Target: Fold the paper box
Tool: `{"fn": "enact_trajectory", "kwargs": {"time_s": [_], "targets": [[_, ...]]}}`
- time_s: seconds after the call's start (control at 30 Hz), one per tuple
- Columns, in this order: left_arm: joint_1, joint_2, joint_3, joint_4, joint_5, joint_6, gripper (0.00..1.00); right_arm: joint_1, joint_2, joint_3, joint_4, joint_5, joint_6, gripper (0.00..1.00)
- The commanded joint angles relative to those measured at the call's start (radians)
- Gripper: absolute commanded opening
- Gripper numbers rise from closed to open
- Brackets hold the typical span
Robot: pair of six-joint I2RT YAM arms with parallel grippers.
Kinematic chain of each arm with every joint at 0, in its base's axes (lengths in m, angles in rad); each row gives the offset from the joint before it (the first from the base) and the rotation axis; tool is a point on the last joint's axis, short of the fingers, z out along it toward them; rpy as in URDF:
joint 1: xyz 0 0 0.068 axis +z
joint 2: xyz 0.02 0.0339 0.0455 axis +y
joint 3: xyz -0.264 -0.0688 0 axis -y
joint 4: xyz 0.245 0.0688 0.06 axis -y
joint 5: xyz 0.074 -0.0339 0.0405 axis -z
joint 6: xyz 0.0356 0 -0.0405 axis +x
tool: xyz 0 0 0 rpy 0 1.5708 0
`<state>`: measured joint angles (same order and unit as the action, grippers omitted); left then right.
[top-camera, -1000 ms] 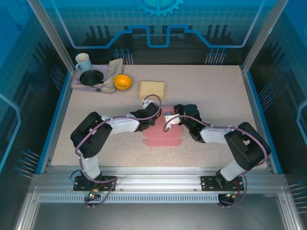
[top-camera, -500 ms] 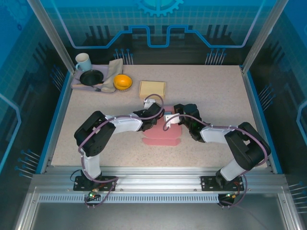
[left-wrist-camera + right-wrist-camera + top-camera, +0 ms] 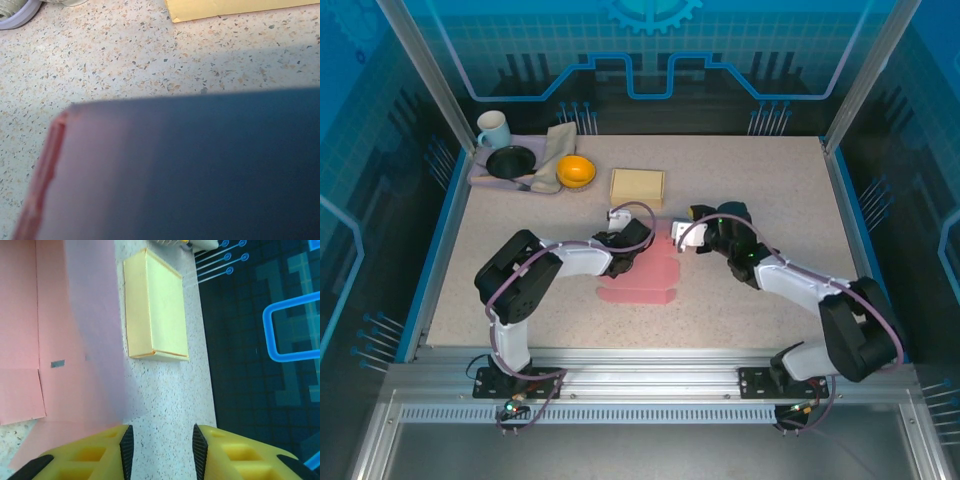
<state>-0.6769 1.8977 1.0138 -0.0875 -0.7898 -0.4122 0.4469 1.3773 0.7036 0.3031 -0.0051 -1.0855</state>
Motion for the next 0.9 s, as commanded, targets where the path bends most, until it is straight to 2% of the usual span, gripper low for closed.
{"fn": "enact_trajectory", "kwargs": {"time_s": [0.0, 0.17, 0.33, 0.63, 0.87], "targets": [[0.008, 0.002, -0.055, -0.039, -0.016, 0.042, 0.30, -0.022, -0.058, 0.108, -0.198, -0.185, 0.164, 0.40], [0.006, -0.013, -0.077, 0.015, -0.014, 0.068, 0.31, -0.022, -0.025, 0.308, -0.449, -0.305, 0.321, 0.40], [0.005, -0.041, -0.131, 0.116, 0.013, 0.117, 0.31, -0.019, 0.090, 0.439, -0.535, -0.223, 0.427, 0.41], [0.007, -0.067, -0.194, 0.294, 0.076, 0.242, 0.31, -0.004, 0.288, 0.498, -0.564, -0.330, 0.495, 0.42], [0.006, -0.060, -0.183, 0.351, 0.129, 0.327, 0.31, -0.009, 0.353, 0.536, -0.619, -0.384, 0.493, 0.42]]}}
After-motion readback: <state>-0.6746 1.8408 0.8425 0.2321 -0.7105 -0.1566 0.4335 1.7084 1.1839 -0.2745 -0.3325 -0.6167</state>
